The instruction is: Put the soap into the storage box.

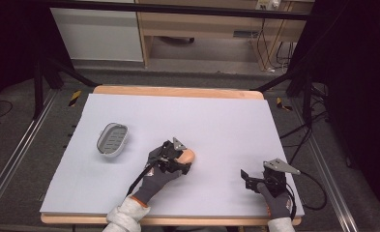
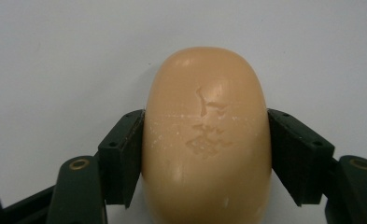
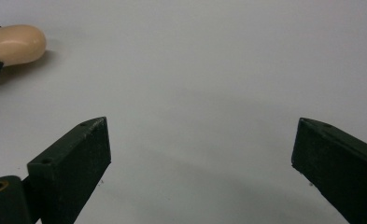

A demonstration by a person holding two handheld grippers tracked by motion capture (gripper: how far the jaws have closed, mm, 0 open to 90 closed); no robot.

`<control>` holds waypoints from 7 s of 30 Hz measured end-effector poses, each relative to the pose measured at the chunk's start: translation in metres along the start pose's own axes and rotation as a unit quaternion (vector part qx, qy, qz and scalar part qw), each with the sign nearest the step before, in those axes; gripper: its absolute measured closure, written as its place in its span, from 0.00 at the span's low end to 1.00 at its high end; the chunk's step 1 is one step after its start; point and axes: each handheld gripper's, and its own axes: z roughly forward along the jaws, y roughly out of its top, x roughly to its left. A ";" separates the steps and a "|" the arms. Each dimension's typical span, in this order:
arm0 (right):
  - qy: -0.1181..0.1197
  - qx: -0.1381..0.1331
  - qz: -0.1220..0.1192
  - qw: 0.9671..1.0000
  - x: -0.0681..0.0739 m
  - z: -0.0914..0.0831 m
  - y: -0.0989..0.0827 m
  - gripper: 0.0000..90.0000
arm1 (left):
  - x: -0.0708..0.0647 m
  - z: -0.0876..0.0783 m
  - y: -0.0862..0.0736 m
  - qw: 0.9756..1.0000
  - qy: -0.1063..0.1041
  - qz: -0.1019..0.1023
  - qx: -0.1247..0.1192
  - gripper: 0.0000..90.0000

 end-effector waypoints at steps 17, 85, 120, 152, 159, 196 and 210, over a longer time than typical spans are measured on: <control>-0.001 0.001 0.002 1.000 0.000 0.000 0.000 0.05 | 0.016 -0.045 -0.008 1.000 0.002 -0.012 -0.028 0.35; -0.005 0.004 -0.003 1.000 0.002 0.001 0.000 0.05 | 0.130 -0.135 -0.066 0.981 0.102 -0.140 -0.091 0.35; -0.006 0.006 -0.004 1.000 0.002 0.003 0.000 0.05 | 0.164 -0.117 -0.078 0.974 0.133 -0.170 -0.068 0.35; -0.005 0.007 -0.003 1.000 0.003 0.003 0.000 0.05 | 0.166 -0.115 -0.082 0.971 0.148 -0.175 -0.067 0.38; -0.005 0.007 -0.001 1.000 0.003 0.003 0.000 0.05 | 0.164 -0.118 -0.081 0.971 0.143 -0.174 -0.077 0.39; -0.018 0.006 0.006 1.000 -0.002 -0.002 -0.002 0.05 | 0.108 -0.142 -0.107 0.976 0.110 -0.142 -0.121 0.33; -0.039 0.016 0.006 0.999 -0.006 -0.001 -0.005 0.05 | 0.104 -0.140 -0.140 0.978 0.112 -0.145 -0.097 0.25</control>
